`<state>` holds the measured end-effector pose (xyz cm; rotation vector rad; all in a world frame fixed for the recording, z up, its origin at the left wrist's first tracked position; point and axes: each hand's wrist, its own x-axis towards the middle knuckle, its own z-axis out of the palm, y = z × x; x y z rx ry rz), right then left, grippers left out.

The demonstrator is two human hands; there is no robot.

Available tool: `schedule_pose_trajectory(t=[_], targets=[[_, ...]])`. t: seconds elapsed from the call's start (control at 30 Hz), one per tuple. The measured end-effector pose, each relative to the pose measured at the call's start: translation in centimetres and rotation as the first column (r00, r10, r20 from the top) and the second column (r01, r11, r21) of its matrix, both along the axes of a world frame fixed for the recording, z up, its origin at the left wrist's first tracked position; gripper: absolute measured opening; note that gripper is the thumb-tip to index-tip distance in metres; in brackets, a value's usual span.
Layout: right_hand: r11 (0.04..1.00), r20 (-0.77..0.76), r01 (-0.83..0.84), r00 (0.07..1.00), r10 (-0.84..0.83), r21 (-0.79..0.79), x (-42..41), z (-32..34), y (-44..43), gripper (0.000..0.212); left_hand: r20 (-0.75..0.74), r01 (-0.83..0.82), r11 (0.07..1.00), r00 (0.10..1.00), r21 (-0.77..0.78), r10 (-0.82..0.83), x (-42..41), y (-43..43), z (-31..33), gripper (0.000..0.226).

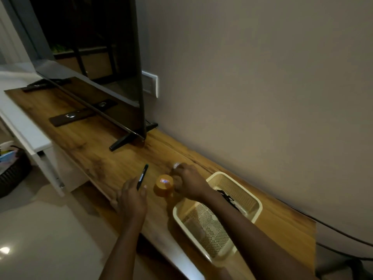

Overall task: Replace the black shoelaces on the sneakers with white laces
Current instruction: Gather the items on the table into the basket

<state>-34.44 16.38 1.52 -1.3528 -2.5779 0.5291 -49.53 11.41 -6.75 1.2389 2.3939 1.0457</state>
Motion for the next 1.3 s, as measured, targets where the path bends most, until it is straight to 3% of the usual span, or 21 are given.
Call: schedule_pose_trajectory(t=[0.13,0.27,0.37,0.47,0.53,0.67,0.83,0.97,1.03,1.1,1.17,1.23,1.3], targets=[[0.999,0.188,-0.028,0.981,0.036,-0.046,-3.5,-2.8,2.4,0.057,-0.051,-0.072,0.997,0.996,0.024,0.073,-0.3,0.3,-1.2,0.026],[0.999,0.221,-0.043,0.974,0.041,0.004,-4.1,-3.9,2.8,0.044,-0.077,-0.101,0.995,0.992,0.022,0.103,-0.4,-0.3,-1.6,0.017],[0.996,0.068,0.025,0.997,-0.03,0.083,-2.7,-1.7,2.0,0.046,0.0,-0.159,0.986,0.987,0.054,0.159,-0.3,-0.8,-0.2,0.008],[0.978,-0.174,0.183,0.971,-0.164,0.098,0.7,2.1,0.2,0.053,0.203,-0.253,0.956,0.954,0.148,0.221,0.3,-1.1,2.6,0.006],[0.958,-0.248,0.282,0.933,-0.261,0.054,3.6,3.7,-1.3,0.048,0.338,-0.26,0.936,0.925,0.237,0.171,1.5,-1.4,4.6,0.013],[0.93,-0.084,0.363,0.926,-0.367,-0.056,7.6,3.1,-3.3,0.04,0.47,-0.104,0.958,0.882,0.266,-0.034,5.8,-1.6,7.0,0.024],[0.956,0.146,0.288,0.949,-0.279,-0.05,7.3,-0.9,-3.8,0.033,0.416,0.112,0.971,0.889,0.21,-0.193,9.1,-1.6,7.6,0.029],[0.966,0.137,0.255,0.959,-0.247,-0.047,7.2,-2.3,-4.6,0.027,0.308,0.211,0.968,0.92,0.133,-0.243,9.5,-2.1,7.6,0.032],[0.968,0.152,0.244,0.961,-0.232,-0.064,7.5,-2.0,-4.4,0.037,0.275,0.259,0.961,0.922,0.093,-0.275,9.5,-2.2,7.5,0.031],[0.951,0.069,0.295,0.955,-0.29,-0.092,7.9,-1.2,-3.8,0.048,0.237,0.308,0.95,0.92,0.055,-0.312,9.3,-2.2,7.4,0.028],[0.879,-0.185,0.436,0.864,-0.469,-0.192,8.0,0.1,-3.3,0.046,0.185,0.356,0.934,0.916,0.032,-0.355,9.0,-2.1,7.3,0.026],[0.751,-0.473,0.434,0.59,-0.654,-0.497,8.2,1.5,-3.1,0.034,0.111,0.414,0.91,0.905,-0.002,-0.412,8.9,-2.2,7.2,0.026],[0.623,-0.542,0.296,0.314,-0.78,-0.724,8.4,2.1,-3.0,0.02,0.051,0.46,0.887,0.888,-0.035,-0.458,9.0,-2.3,7.2,0.026]])
